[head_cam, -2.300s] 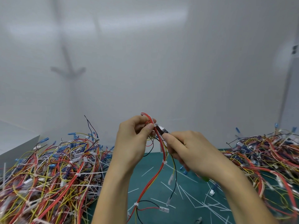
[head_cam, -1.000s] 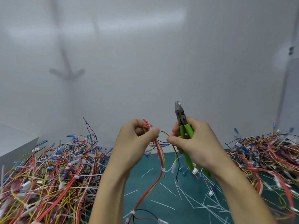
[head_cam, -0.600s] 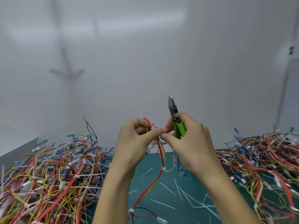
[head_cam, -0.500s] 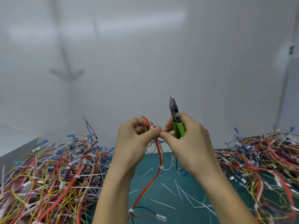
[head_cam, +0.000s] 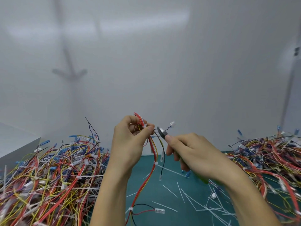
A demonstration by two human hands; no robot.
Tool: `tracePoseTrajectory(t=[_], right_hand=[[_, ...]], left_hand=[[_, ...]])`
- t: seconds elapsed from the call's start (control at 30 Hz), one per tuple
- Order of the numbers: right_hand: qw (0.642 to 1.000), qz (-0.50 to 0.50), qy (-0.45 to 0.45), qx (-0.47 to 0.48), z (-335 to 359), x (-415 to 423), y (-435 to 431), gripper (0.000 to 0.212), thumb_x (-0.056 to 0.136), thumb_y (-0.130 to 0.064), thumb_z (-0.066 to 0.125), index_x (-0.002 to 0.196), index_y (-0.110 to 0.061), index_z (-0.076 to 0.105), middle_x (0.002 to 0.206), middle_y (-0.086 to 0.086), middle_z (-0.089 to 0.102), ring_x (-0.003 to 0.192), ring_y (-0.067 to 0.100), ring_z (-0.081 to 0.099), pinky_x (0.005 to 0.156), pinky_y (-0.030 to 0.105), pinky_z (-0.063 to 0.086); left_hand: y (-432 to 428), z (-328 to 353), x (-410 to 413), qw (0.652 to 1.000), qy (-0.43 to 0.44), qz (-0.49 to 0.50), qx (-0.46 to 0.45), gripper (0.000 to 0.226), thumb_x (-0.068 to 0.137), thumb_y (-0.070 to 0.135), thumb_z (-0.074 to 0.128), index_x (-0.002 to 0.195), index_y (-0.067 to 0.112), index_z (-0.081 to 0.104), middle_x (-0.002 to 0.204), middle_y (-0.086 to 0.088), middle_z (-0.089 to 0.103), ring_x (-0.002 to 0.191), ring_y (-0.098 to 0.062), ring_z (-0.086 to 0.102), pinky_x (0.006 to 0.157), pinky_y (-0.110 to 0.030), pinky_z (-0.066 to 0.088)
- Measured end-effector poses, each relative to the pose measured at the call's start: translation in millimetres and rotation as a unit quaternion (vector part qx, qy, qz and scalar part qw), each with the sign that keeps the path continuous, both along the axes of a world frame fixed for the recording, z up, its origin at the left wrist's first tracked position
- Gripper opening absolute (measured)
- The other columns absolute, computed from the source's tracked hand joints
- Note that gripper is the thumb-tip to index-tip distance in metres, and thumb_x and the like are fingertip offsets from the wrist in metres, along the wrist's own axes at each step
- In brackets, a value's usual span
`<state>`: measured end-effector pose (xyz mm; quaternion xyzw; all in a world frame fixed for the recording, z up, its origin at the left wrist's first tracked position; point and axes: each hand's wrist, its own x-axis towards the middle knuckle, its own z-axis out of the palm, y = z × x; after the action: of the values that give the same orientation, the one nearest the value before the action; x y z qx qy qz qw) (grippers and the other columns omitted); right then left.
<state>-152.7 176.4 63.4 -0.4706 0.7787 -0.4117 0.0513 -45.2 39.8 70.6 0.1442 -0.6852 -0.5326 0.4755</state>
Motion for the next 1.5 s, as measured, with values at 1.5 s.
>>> tracePoseTrajectory(t=[1.5], right_hand=[[1.000,0.022,-0.007,0.001,-1.0,-2.2,2.7,0.055,0.099,-0.058,0.041,0.069,-0.017,0.062,0.052,-0.005,0.053,0.040,0.014,0.055,0.048,0.030,0.051]], left_hand=[[7.4,2.6,-0.5,0.999,-0.012,-0.027,-0.026,0.020,0.080,-0.001,0.075,0.096,0.003,0.065,0.083,-0.002,0.075,0.072,-0.007,0.070,0.063,-0.012,0.053]])
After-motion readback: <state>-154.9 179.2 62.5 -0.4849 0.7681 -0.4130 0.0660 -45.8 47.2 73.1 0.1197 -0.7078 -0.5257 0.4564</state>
